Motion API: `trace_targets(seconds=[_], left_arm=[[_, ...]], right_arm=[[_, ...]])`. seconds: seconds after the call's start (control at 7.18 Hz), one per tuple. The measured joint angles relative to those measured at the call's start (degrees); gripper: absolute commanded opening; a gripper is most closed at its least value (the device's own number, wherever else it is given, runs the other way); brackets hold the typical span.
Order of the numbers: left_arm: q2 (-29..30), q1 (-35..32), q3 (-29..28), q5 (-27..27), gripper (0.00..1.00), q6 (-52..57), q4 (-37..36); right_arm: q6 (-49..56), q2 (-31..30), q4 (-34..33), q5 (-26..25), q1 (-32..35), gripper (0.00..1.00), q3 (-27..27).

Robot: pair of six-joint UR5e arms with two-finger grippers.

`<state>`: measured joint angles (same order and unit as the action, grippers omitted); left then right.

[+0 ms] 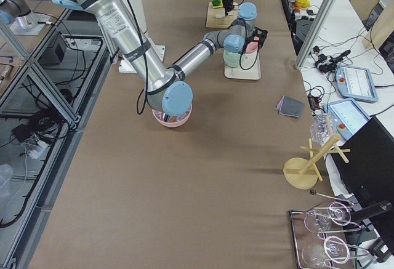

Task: Stack pink bowl on green and place spoon
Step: 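Lower the pink bowl into the green bowl with right gripper while left carries spoon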

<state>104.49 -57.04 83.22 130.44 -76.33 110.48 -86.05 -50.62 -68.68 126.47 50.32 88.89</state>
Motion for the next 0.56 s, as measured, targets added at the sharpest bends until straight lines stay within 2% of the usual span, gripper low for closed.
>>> trace_targets(seconds=[0.28,0.56], left_arm=[[0.4,0.0,1.3,0.7,0.0,-0.2,-0.3],[2.5,0.1,2.7,3.8,0.0,-2.8,-0.6]], right_arm=[[-1.5,1.5,0.2,-4.1,-2.9,0.0,-0.9],[-2.9,2.4,0.7,-8.1,-6.9,0.0,-1.9]])
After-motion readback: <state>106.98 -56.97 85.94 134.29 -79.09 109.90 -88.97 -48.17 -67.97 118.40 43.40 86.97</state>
